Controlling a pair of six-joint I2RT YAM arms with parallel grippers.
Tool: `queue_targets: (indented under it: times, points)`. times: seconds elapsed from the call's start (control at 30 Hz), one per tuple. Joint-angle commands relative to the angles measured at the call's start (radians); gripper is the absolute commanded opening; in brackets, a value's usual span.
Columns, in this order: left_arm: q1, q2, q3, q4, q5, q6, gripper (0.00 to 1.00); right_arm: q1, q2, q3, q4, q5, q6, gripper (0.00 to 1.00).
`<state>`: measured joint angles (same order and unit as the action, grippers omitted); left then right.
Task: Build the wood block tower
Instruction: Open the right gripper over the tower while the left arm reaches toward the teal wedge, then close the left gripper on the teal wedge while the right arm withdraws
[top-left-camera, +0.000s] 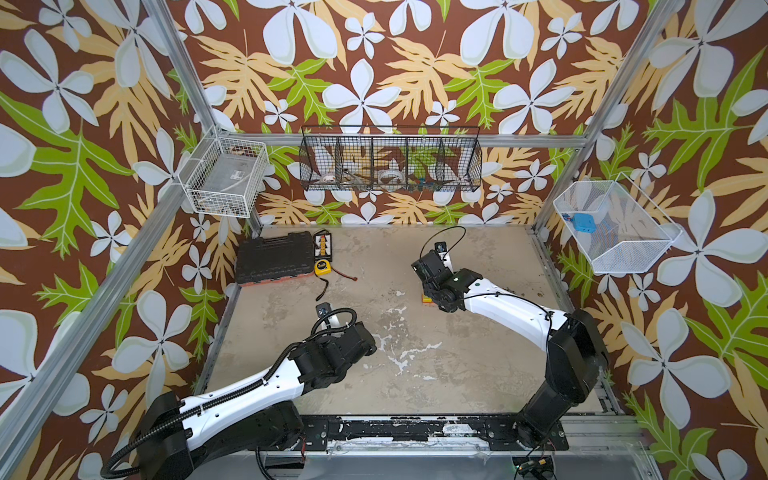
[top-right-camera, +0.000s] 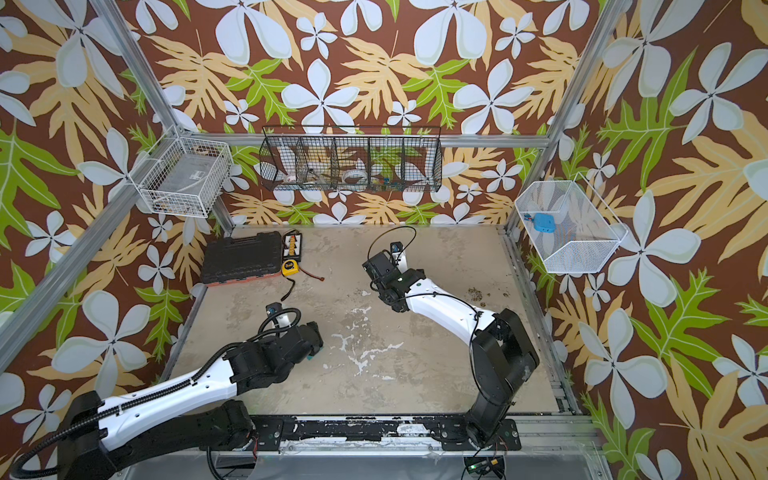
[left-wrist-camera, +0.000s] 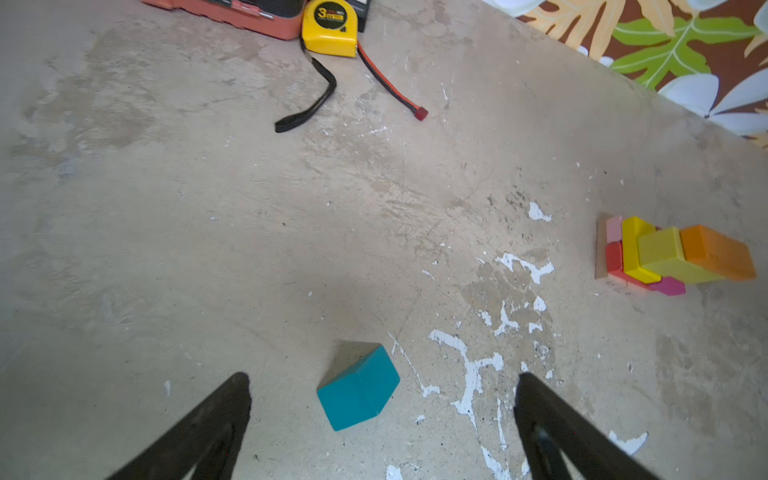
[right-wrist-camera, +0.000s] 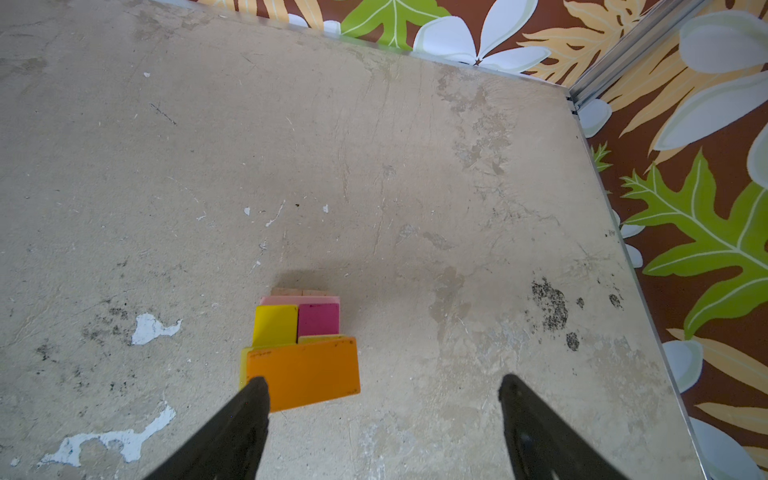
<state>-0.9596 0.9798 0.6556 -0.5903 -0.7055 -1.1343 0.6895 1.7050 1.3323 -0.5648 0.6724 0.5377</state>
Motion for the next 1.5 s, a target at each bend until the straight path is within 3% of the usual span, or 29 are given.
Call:
queue_targets:
  times: [0.0,0.07,0.2,0.47,1.23,1.47]
  points:
    - [-0.002,-0.056,-0.02,-0.086,-0.019,-0.036,1.0,0.0,-0.004,0.003,0.009,-0.013,-0.007,0.87]
    - [-0.001,-0.124,-0.073,-0.004,0.059,0.051,1.0,0.0,-0.004,0.004,0.009,-0.014,-0.008,0.88]
    - [0.001,-0.187,-0.136,0.055,0.139,0.062,1.0,-0.001,-0.01,-0.001,0.012,-0.02,-0.012,0.88]
    - [0.0,0.041,-0.138,0.112,0.212,0.137,1.0,-0.002,-0.003,-0.001,0.013,-0.011,-0.018,0.89]
    - [0.0,0.337,-0.142,0.244,0.199,0.148,0.96,-0.001,-0.001,0.005,0.009,-0.02,-0.022,0.9]
    - [0.0,0.412,-0.096,0.327,0.2,0.248,0.92,-0.001,-0.002,0.006,0.009,-0.027,-0.024,0.9]
